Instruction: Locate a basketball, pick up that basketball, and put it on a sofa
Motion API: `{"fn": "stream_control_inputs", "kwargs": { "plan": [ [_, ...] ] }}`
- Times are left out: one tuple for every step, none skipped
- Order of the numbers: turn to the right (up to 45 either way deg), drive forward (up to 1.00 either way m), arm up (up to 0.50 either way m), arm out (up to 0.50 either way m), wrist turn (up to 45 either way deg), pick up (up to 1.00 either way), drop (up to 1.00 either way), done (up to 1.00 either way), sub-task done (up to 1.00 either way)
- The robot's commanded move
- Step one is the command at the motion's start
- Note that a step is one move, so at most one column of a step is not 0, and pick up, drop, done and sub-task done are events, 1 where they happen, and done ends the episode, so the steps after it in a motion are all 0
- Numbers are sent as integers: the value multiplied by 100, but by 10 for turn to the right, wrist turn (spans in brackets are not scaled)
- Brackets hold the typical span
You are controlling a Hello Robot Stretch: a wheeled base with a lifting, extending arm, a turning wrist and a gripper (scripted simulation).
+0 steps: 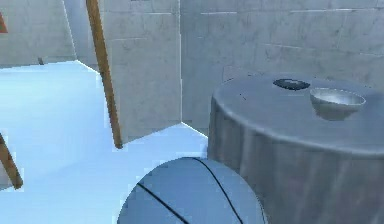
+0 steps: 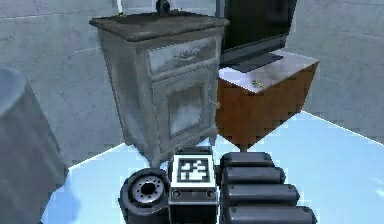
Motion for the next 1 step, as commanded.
{"fn": "stream_control_inputs", "kwargs": {
  "plan": [
    [-390,0,0,0,0,0,0,0,0]
  ]
}}
